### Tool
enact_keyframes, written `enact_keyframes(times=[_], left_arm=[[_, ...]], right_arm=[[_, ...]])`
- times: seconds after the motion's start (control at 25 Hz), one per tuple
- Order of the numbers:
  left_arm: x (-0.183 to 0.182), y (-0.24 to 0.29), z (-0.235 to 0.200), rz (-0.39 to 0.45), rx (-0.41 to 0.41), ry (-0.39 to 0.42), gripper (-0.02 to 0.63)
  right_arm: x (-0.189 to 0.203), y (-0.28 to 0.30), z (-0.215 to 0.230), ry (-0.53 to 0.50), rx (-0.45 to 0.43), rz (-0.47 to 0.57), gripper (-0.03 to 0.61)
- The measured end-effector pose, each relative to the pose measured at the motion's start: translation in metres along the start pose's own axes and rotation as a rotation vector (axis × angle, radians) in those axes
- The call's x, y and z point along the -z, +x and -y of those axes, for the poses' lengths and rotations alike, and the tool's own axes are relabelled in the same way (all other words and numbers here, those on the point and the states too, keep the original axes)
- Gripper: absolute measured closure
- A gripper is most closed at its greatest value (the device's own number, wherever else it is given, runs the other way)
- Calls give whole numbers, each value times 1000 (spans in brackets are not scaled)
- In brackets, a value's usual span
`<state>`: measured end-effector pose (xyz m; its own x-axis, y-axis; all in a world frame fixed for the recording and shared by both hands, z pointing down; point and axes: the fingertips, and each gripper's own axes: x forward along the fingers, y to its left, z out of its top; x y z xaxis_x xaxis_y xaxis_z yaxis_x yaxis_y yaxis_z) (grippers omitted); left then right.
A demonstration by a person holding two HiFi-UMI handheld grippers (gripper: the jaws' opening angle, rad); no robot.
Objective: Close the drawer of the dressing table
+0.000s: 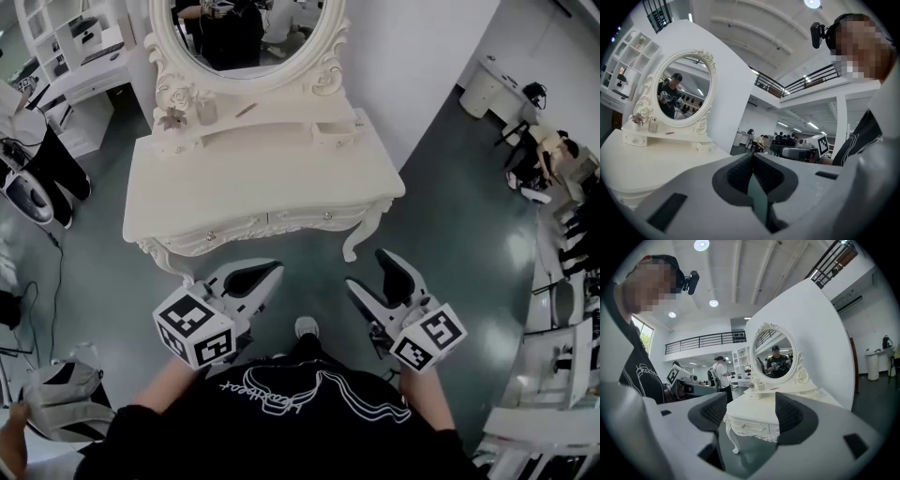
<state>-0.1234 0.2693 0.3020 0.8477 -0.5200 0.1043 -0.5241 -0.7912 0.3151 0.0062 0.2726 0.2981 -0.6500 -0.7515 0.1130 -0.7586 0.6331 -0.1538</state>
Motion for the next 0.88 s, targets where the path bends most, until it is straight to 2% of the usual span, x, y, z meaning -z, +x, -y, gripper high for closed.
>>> enact_keyframes(times=[0.48,0.88], left_arm=[[-7,33,-34,-4,-19,-12,611],[-20,112,-93,-30,-44,-46,611]], right_arm=[[-4,31,39,14,-21,24,282],[-8,84,128,52,-38,0,287]])
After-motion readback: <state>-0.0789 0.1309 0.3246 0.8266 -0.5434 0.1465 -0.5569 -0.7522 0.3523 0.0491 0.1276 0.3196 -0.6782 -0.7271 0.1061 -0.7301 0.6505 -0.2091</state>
